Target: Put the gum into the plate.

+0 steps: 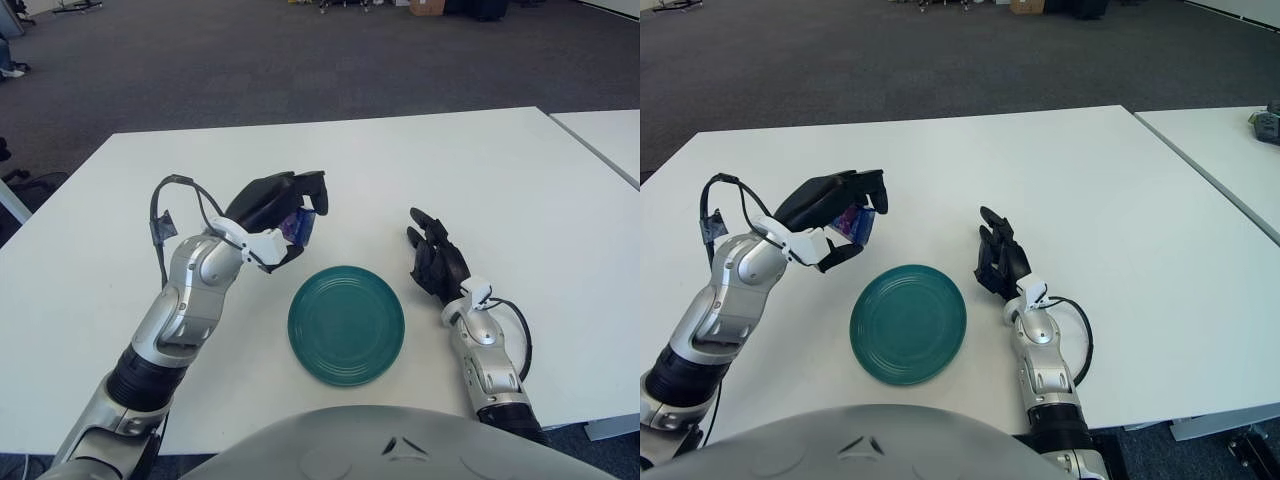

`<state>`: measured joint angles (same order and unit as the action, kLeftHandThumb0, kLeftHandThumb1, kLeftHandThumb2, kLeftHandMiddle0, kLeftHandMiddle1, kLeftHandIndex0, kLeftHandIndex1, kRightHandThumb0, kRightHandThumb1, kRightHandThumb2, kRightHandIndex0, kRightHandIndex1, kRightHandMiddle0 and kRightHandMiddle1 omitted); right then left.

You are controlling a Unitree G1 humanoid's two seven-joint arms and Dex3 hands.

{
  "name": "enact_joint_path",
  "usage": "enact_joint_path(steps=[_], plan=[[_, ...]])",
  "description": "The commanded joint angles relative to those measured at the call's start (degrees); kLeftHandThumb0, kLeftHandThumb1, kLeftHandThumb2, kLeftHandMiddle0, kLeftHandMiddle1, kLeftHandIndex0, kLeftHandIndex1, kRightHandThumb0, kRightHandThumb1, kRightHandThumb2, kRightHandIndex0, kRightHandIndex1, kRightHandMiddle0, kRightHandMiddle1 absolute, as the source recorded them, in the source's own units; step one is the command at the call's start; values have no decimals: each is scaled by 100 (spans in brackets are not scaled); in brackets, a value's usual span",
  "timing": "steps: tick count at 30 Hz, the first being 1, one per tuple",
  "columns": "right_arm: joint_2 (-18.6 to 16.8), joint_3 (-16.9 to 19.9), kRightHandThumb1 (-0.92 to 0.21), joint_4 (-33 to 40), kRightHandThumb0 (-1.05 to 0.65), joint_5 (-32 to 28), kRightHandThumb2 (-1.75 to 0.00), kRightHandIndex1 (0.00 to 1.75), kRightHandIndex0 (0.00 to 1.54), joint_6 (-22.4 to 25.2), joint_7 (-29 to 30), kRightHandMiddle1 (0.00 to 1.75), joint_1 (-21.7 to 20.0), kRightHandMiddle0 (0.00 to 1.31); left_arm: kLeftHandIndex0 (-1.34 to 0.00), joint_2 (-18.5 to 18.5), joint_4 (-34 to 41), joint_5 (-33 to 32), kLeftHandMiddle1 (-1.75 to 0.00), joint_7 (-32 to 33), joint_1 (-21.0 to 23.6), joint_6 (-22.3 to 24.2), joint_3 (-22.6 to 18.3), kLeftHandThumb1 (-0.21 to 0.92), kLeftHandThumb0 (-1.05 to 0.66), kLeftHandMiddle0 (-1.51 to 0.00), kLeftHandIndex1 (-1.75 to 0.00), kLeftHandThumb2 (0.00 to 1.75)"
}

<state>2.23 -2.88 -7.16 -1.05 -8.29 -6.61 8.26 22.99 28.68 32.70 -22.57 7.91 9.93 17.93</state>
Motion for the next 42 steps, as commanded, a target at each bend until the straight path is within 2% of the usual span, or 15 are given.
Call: enact_joint_path(steps=[1, 3, 11, 15, 17, 22, 27, 29, 31, 34, 38, 42], plan=[[-47, -17, -92, -274, -86, 20, -90, 0, 18, 237, 47, 42, 249, 0, -67, -126, 35, 87, -155, -37, 5, -120, 278, 0, 0, -88, -175, 161], [-42, -26, -92, -241, -85, -10, -90, 1, 18, 217, 5, 44, 268, 0, -67, -217, 77, 148, -155, -10, 11, -225, 456, 0, 0, -88, -175, 161], [22, -17, -92, -213, -80, -139, -91, 0, 18, 313, -212, 43, 294, 0, -70, -280, 307, 152, -156, -377, 108, -210, 639, -2, 0, -87, -175, 163], [-25, 44, -92, -248, -80, -239, -90, 0, 15, 338, -243, 41, 305, 0, -72, -203, 167, 435, -157, -266, 227, -646, 801, -3, 0, -86, -175, 164], [-26, 35, -92, -293, -80, -214, -90, 0, 14, 252, -221, 42, 303, 0, -73, -237, 177, 536, -156, -282, 236, -679, 852, -3, 0, -86, -175, 164], [174, -179, -92, -448, -85, 370, -92, 0, 13, -306, -54, 46, 290, 0, -74, -353, 459, 1184, -148, -1186, 500, -117, 1217, 1, 0, -84, -175, 157], [328, -277, -92, -244, -85, 612, -96, 1, 15, -459, -60, 47, 357, 0, -72, -658, 615, 1595, -143, -1546, 518, 172, 1478, 3, 0, -85, -175, 153], [485, -285, -92, 479, -85, 837, -98, 1, 15, -115, -49, 47, 606, 0, -72, -702, 582, 1479, -143, -1692, 565, 138, 1556, 4, 0, -84, -175, 153], [569, -327, -92, 899, -85, 1122, -101, 1, 17, 147, 38, 47, 764, 0, -67, -659, 532, 1426, -160, -1941, 682, 43, 1670, 12, 0, -71, -168, 147], [588, -393, -92, 1082, -86, 1364, -104, 2, 18, 374, 139, 46, 830, 0, -65, -594, 495, 1448, -166, -2266, 827, -40, 1762, 20, 0, -65, -158, 137], [634, -495, -92, 1196, -87, 1709, -106, 2, 19, 596, 257, 46, 864, 0, -60, -685, 534, 1527, -163, -3132, 1041, 301, 1974, 29, 0, -64, -151, 123], [603, -667, -92, 1172, -87, 2081, -107, 1, 19, 795, 428, 44, 785, 0, -58, -902, 595, 1637, -157, -3454, 1019, 686, 2056, 36, 0, -64, -147, 111]])
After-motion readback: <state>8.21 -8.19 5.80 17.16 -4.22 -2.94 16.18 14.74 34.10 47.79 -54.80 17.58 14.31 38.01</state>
